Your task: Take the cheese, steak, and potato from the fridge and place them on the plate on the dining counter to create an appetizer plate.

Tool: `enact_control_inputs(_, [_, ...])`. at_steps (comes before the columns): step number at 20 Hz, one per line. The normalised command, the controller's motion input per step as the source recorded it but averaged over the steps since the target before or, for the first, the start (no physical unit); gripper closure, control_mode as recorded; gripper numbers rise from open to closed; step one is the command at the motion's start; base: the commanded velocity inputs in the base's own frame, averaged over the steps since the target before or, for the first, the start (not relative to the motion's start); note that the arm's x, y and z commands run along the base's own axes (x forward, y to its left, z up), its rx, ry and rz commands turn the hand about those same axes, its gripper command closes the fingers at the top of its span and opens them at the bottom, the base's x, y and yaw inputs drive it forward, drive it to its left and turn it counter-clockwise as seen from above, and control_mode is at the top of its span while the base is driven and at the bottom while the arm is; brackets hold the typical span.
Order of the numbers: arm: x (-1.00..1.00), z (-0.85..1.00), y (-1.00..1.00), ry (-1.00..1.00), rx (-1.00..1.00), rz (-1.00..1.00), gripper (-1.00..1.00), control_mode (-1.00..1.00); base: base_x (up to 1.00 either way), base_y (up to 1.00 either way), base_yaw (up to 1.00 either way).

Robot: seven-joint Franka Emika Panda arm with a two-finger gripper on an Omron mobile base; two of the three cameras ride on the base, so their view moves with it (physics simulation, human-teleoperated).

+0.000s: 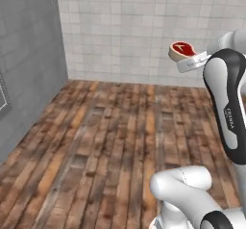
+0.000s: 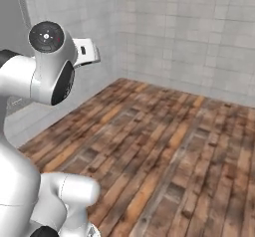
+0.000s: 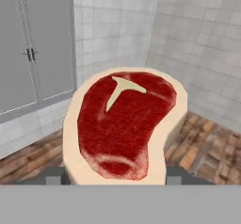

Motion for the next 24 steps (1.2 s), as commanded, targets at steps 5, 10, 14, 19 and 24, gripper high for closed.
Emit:
enact_control_inputs(5, [0.0, 0.0, 0.0, 0.0, 0.0, 0.0, 1.0, 1.0, 0.48, 0.0, -0.57])
enact_control_inputs(10, [0.0, 0.0, 0.0, 0.0, 0.0, 0.0, 1.0, 1.0, 0.5, 0.0, -0.57])
enact_control_inputs(14, [0.0, 0.0, 0.0, 0.0, 0.0, 0.0, 1.0, 1.0, 0.59, 0.0, -0.58])
enact_control_inputs(19, [0.0, 0.0, 0.0, 0.0, 0.0, 0.0, 1.0, 1.0, 0.67, 0.0, -0.61])
enact_control_inputs(24, [0.0, 0.0, 0.0, 0.0, 0.0, 0.0, 1.0, 1.0, 0.66, 0.0, -0.62])
